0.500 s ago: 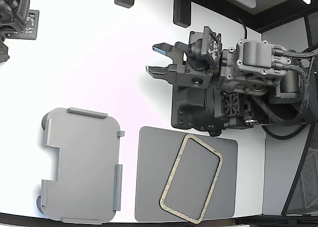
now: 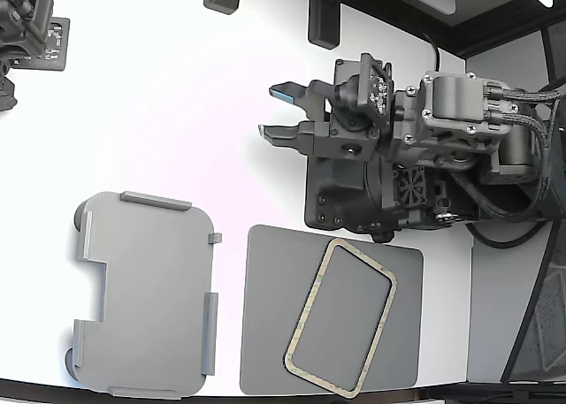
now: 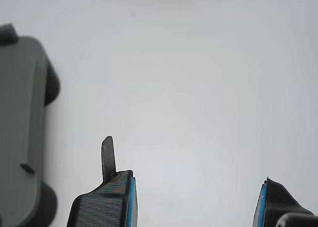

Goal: Move top rectangular frame to the holder.

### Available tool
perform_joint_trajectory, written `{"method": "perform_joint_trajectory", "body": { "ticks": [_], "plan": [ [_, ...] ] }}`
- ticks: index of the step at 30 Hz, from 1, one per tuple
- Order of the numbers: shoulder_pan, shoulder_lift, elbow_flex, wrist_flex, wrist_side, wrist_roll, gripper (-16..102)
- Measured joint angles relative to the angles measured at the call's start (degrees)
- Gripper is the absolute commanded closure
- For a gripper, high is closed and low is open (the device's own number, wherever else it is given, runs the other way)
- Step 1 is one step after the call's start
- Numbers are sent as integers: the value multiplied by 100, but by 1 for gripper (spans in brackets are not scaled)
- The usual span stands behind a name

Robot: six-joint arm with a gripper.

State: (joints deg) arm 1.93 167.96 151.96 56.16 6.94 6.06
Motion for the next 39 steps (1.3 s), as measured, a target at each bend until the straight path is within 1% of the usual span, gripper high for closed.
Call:
{"method": "perform_joint_trajectory", "body": {
  "ticks": [1, 2, 6, 8, 10, 14, 18, 20, 22, 23, 26, 29, 33, 35, 39],
  "plan": [
    [0, -18, -62, 0, -35, -26, -11],
    [0, -88, -132, -18, -79, -53, -14],
    [0, -650, -703, -35, -290, -334, -14],
    [18, -1116, -1169, 158, -413, -519, -14],
    [202, -1635, -1687, 413, -413, -677, -14],
    [853, -2610, -2698, 932, -88, -853, -14],
    [1644, -3524, -3621, 1608, 229, -1020, -14],
    [2092, -3920, -4034, 1951, 439, -984, -7],
    [2584, -4307, -4430, 2312, 633, -747, -9],
    [2821, -4474, -4605, 2470, 686, -615, -14],
    [3551, -4931, -5089, 2848, 782, -193, -14],
    [4201, -5423, -5414, 3120, 712, 185, -13],
    [4957, -6188, -5713, 3516, 290, 457, -14],
    [5256, -6460, -5722, 3498, 158, 527, -14],
    [5713, -6829, -5871, 3542, 44, 545, -14]
  ]
}}
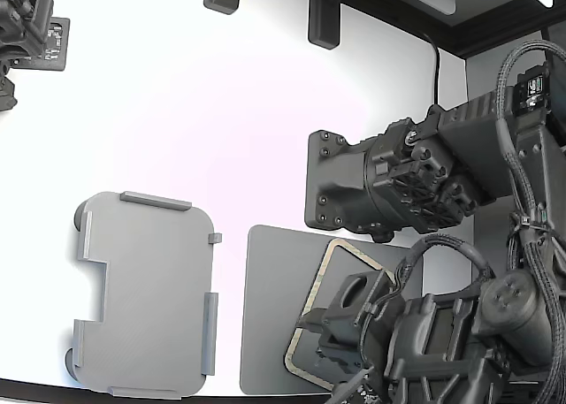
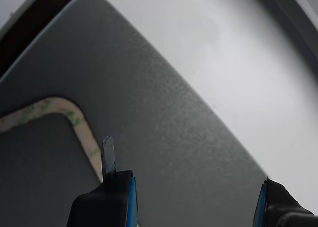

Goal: Move top rectangular frame to the holder.

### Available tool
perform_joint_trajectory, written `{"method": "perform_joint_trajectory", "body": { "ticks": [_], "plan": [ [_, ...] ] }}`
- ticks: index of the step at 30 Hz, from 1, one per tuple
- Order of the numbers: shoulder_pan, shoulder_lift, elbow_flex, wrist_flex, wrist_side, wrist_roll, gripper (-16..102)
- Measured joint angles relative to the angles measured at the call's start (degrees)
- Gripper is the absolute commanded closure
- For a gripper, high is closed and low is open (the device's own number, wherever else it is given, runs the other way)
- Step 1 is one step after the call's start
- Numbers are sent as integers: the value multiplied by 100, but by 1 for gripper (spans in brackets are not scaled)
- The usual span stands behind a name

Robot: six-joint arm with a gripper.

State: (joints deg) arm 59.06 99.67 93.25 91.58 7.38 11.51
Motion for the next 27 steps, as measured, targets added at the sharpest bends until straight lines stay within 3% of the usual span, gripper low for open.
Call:
{"method": "perform_joint_trajectory", "body": {
  "ticks": [4, 15, 27],
  "plan": [
    [193, -44, 132, -62, -9, -158, -13],
    [378, -105, 1336, -1116, -510, -747, -14],
    [527, -264, 1696, -1125, -475, -1037, -10]
  ]
}}
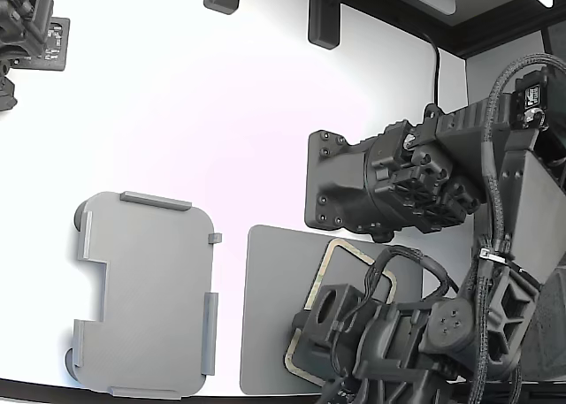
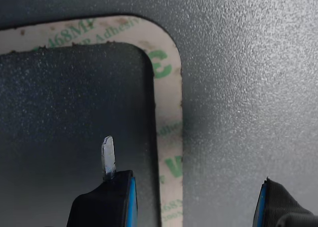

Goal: Move top rectangular frame to the holder.

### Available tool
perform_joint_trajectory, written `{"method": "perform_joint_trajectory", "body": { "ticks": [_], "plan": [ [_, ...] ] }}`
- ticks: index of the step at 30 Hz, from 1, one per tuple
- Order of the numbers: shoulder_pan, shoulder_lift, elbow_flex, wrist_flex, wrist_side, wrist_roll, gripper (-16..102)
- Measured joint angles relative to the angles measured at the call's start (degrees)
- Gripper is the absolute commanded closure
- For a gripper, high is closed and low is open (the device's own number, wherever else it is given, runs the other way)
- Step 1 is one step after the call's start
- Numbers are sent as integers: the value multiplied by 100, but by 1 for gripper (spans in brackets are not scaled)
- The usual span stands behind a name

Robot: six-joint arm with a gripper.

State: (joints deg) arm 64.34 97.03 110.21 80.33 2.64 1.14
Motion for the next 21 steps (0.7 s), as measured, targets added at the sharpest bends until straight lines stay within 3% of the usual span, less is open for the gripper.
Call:
{"method": "perform_joint_trajectory", "body": {
  "ticks": [21],
  "plan": [
    [0, 114, 466, -510, -18, -70, 1]
  ]
}}
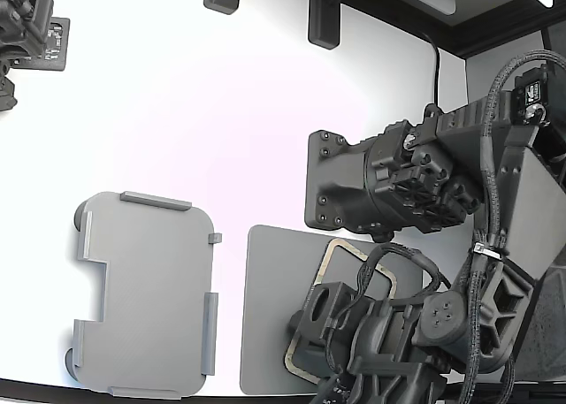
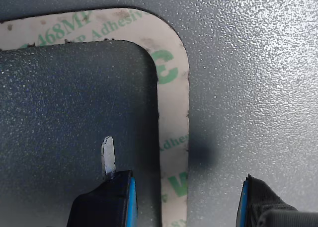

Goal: Move top rectangular frame to the holder.

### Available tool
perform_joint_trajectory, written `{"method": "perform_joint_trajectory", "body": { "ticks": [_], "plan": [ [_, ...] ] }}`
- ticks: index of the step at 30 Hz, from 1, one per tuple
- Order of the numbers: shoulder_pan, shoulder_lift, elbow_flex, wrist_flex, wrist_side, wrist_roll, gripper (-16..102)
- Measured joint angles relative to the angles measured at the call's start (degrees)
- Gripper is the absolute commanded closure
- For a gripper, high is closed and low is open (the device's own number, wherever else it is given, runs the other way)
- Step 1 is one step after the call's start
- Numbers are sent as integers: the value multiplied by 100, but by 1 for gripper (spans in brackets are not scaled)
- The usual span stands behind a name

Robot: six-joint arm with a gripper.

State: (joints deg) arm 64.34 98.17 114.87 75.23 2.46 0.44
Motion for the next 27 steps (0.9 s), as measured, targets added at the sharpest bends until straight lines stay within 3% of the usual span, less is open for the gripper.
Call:
{"method": "perform_joint_trajectory", "body": {
  "ticks": [13, 20, 27],
  "plan": [
    [0, -193, 0, -88, 35, 18, 19],
    [0, -264, 0, -97, 62, 44, 40],
    [0, -360, -35, -105, 167, 97, 75]
  ]
}}
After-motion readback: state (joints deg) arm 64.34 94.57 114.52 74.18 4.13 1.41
